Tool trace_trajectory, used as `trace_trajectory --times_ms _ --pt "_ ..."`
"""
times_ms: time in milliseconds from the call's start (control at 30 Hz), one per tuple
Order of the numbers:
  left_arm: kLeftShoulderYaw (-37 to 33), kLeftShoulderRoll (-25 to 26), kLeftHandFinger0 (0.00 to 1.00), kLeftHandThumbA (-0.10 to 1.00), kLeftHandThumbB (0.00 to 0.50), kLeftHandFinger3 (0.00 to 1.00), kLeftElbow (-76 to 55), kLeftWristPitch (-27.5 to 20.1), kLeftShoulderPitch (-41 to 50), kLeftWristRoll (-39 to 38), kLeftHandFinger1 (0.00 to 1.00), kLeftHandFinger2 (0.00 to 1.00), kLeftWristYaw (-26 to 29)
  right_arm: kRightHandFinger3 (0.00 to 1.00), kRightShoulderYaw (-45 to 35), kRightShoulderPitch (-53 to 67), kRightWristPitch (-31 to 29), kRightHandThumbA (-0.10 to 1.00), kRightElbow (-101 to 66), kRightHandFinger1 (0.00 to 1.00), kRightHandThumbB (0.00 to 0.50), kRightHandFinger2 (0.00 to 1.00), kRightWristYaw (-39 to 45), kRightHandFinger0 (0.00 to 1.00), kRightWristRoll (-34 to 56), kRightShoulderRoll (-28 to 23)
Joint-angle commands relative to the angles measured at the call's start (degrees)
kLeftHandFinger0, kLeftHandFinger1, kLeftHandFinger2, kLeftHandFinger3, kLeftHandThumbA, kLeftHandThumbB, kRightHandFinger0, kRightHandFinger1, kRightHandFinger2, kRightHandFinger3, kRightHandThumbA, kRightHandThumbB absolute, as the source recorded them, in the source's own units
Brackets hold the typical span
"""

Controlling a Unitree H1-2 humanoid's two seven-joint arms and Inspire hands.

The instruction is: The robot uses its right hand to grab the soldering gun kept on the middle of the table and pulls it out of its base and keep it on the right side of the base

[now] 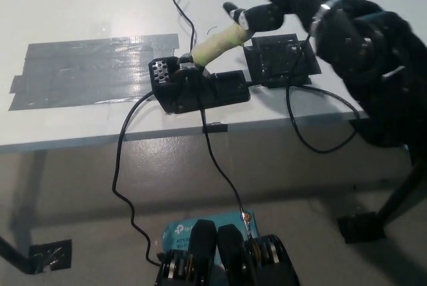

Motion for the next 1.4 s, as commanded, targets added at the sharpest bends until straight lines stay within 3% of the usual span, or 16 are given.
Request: trace_trajectory --times_ms 0,300,500,667,867,967,1000,1033,1067,1100,1133,1167,1233,1267,1333,1367 --pt "-0.3 0.7 0.32 0.59 0.251 0.83 -1.5 -0.1 0.6 0.1 0.48 0.63 -1.3 1.00 3.0 -5.3 -6.6 0.48 5.2 1.00 0.300 1.00 0.0 1.00 -6.5 1.4" --pt "-0.2 0.7 0.33 0.60 0.280 0.82 -1.6 -0.3 0.4 0.1 0.50 0.63 -1.8 1.00 8.2 -6.4 -7.5 0.52 14.1 1.00 0.326 1.00 2.3 1.00 -11.2 2.6" --pt "-0.4 0.8 0.35 0.59 0.261 0.85 -2.1 0.4 -0.4 -0.2 0.51 0.64 -2.5 1.00 9.2 -4.4 -6.0 0.73 14.7 1.00 0.366 1.00 6.3 1.00 -12.5 3.4" --pt "-0.5 0.9 0.39 0.60 0.269 0.84 -2.2 0.8 -0.5 0.1 0.49 0.61 -2.5 1.00 13.8 -4.7 -2.4 0.86 15.6 1.00 0.491 1.00 10.5 1.00 -19.5 2.5" --pt "-1.1 1.2 0.39 0.63 0.282 0.82 -1.8 0.4 -0.8 0.8 0.49 0.60 -2.7 1.00 16.0 -4.7 1.1 0.67 17.6 1.00 0.500 1.00 13.2 1.00 -24.7 2.3" --pt "-1.4 1.4 0.42 0.62 0.275 0.82 -2.1 0.9 -0.7 0.8 0.50 0.63 -2.8 1.00 18.7 -3.2 1.6 0.41 16.8 1.00 0.500 1.00 6.1 1.00 -32.2 1.2" --pt "-1.2 1.2 0.42 0.61 0.279 0.82 -2.1 0.9 -0.8 0.5 0.50 0.63 -2.9 1.00 19.0 -2.5 1.5 0.38 16.9 0.96 0.452 1.00 0.8 0.84 -34.5 0.8" --pt "-1.2 1.2 0.41 0.59 0.260 0.84 -2.0 1.0 -0.8 0.6 0.51 0.63 -2.8 1.00 17.9 -1.4 1.3 0.27 17.3 0.71 0.288 0.76 -4.8 0.64 -34.6 0.8" --pt "-1.3 1.1 0.36 0.58 0.247 0.85 -2.0 1.1 -1.0 0.7 0.49 0.63 -2.7 1.00 16.9 -0.6 1.3 0.08 17.8 0.46 0.216 0.55 -9.7 0.44 -34.9 0.8" --pt "-1.4 1.1 0.35 0.57 0.241 0.86 -2.1 1.3 -1.1 0.8 0.48 0.62 -2.7 1.00 16.4 -0.2 1.3 -0.03 17.8 0.34 0.172 0.43 -11.5 0.32 -35.1 0.6" --pt "-1.7 1.3 0.35 0.58 0.244 0.86 -2.2 1.6 -1.2 1.3 0.49 0.64 -2.6 1.00 15.3 0.7 1.0 -0.10 19.1 0.06 0.153 0.20 -16.7 0.03 -34.7 1.0" --pt "-2.2 1.3 0.35 0.58 0.244 0.86 -2.3 1.6 -1.2 1.6 0.50 0.65 -2.8 1.00 14.6 1.7 0.3 -0.10 19.3 0.00 0.167 0.04 -20.2 0.00 -34.7 0.6" --pt "-2.8 1.5 0.41 0.60 0.271 0.84 -2.4 1.4 -1.2 2.3 0.52 0.64 -2.8 0.97 14.5 2.2 -1.0 0.00 22.8 0.00 0.203 0.01 -28.8 0.00 -35.2 0.8" --pt "-2.9 1.5 0.43 0.60 0.271 0.83 -2.6 1.7 -1.2 2.3 0.54 0.65 -2.8 0.65 14.7 2.0 -2.3 -0.02 24.8 0.00 0.232 0.04 -34.1 0.00 -35.6 0.9" --pt "-2.7 1.4 0.42 0.58 0.272 0.82 -2.4 2.2 -1.5 2.1 0.53 0.66 -2.7 0.36 15.1 1.4 -5.0 -0.08 27.4 0.00 0.223 0.14 -41.8 0.00 -35.8 1.0" --pt "-2.6 1.4 0.40 0.58 0.260 0.83 -2.3 2.3 -1.8 2.0 0.53 0.67 -2.6 0.31 14.8 0.9 -5.8 -0.10 27.8 0.00 0.210 0.21 -42.8 0.00 -35.4 1.1"
